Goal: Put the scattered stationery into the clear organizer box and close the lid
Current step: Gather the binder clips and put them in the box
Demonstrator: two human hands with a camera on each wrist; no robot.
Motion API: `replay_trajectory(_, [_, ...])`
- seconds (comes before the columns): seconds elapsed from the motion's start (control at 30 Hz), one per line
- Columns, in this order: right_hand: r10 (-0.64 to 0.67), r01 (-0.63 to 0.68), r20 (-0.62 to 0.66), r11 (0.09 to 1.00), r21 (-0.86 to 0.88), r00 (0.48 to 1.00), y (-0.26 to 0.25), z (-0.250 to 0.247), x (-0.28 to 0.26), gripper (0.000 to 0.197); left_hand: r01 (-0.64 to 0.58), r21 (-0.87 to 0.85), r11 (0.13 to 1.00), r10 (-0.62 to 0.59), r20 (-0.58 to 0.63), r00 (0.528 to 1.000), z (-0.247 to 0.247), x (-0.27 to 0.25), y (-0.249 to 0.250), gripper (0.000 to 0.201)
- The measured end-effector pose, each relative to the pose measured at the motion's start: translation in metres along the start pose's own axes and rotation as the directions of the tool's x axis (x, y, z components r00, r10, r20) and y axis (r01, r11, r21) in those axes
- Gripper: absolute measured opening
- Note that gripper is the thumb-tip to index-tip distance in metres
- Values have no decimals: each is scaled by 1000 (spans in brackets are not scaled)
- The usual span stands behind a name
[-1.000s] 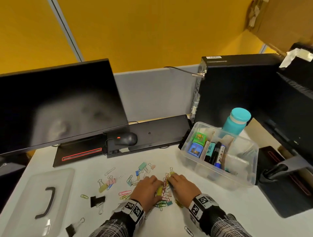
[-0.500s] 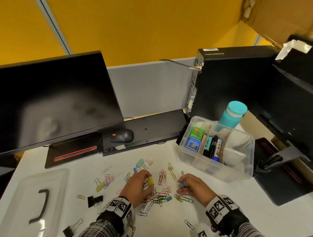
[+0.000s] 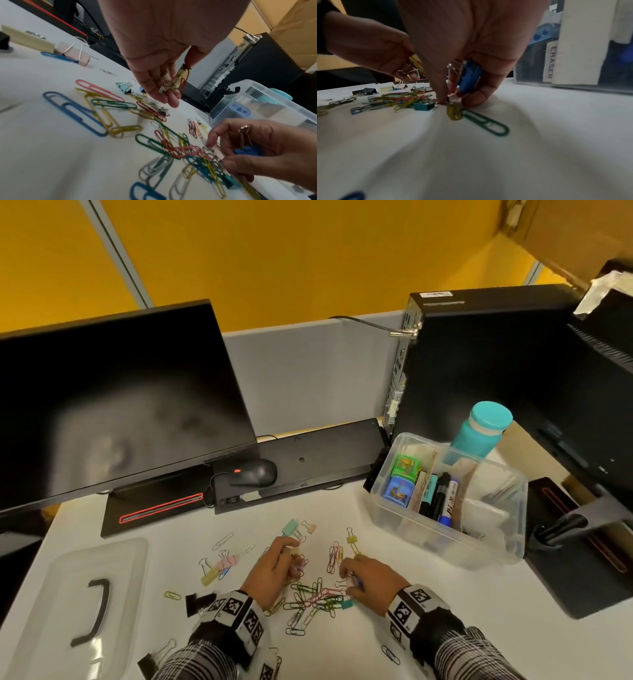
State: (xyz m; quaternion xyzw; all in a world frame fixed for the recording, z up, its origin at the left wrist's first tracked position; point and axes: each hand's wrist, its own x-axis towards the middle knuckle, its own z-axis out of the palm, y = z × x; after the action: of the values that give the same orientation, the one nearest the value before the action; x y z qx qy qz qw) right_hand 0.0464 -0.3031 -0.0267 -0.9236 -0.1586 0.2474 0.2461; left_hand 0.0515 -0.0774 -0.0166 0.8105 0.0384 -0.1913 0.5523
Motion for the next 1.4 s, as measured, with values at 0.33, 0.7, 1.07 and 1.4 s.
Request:
replay_trajectory(0.33, [200, -180, 25, 816, 549, 980, 9, 2, -5, 10, 80, -127, 989, -78, 17, 997, 0, 1, 10, 37])
replay_trajectory(0.7, [249, -147, 126, 68, 987, 960, -6, -21, -18, 19, 111, -178, 978, -98, 82, 992, 3, 1, 19, 43])
replay_trajectory(1.07, [-54, 50, -212, 998, -25, 976, -60, -22, -7, 31, 84, -271, 959, -45, 145, 988, 4, -8, 36, 27])
replay_trajectory(1.4, [-269, 266, -308, 962, -53, 912, -67, -28, -19, 16, 129, -290, 948, -103, 104, 989, 0, -9, 28, 21])
